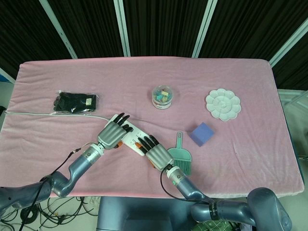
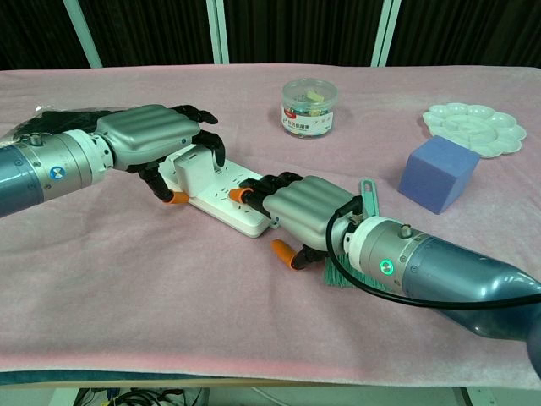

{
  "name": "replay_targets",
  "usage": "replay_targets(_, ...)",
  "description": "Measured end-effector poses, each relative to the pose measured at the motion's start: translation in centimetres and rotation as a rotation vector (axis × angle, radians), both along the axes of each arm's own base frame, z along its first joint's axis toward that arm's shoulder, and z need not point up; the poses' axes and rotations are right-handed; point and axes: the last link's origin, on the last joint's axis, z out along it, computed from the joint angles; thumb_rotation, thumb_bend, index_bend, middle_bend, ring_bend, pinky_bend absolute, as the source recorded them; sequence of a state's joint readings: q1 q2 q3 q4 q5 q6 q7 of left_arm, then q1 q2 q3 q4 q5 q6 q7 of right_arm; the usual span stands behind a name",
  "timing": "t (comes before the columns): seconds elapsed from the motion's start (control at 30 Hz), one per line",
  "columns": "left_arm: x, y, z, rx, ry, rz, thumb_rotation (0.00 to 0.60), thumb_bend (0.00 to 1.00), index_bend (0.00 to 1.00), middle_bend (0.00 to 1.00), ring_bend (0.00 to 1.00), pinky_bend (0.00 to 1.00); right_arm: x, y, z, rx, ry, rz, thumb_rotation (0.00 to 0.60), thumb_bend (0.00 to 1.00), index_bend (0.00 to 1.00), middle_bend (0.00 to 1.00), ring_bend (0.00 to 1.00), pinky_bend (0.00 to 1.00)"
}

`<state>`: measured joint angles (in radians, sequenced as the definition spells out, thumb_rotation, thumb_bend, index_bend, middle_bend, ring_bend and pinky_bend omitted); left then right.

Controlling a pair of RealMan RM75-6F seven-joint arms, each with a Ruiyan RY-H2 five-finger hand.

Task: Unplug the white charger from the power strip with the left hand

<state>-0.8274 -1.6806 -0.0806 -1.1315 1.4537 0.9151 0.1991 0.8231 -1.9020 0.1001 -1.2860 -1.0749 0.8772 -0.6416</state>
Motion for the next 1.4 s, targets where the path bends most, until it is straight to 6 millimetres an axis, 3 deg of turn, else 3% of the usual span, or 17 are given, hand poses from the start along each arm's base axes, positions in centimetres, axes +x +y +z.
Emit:
replay_targets(0.13, 0.1, -0.1, -0.2, -0.003, 0.003, -0.007, 0.600, 0.29, 0.36, 0.37, 0.00, 0.00, -0.1, 0.0, -0.1, 0.000, 0.000, 0.000, 0.600, 0.54, 0.05, 0.05, 0.06, 0.05)
replay_targets(0.47, 0.3, -0.2, -0.5, -0.011, -0.010, -0.012, 0.600, 0.56, 0.44, 0.48, 0.00, 0.00, -0.4, -0.1, 0.1, 0.001, 0.003, -0.005, 0.600, 0.54, 0.05, 0.05, 0.06, 0.05)
replay_targets(0.67, 0.3, -0.4, -0.7, -0.032, -0.005, -0.003, 0.600, 0.66, 0.50, 0.54, 0.04, 0.00, -0.5, 0.0, 0.2, 0.003, 0.002, -0.007, 0.600, 0.54, 0.05, 0.05, 0.06, 0.05)
replay_targets(1.07, 0.9, -0.4, 0.3, -0.056, -0.021, 0.042, 0.600, 0.77, 0.61, 0.64, 0.14, 0.02, -0.4, -0.1, 0.5, 0.003, 0.001, -0.008, 0.600, 0.54, 0.05, 0.05, 0.06, 0.05)
replay_targets(1.4, 1.0, -0.1, 1.4, -0.057, -0.001, 0.079, 0.600, 0.77, 0.65, 0.68, 0.18, 0.04, -0.6, -0.1, 0.4, 0.003, 0.003, -0.013, 0.600, 0.54, 0.06, 0.05, 0.06, 0.05)
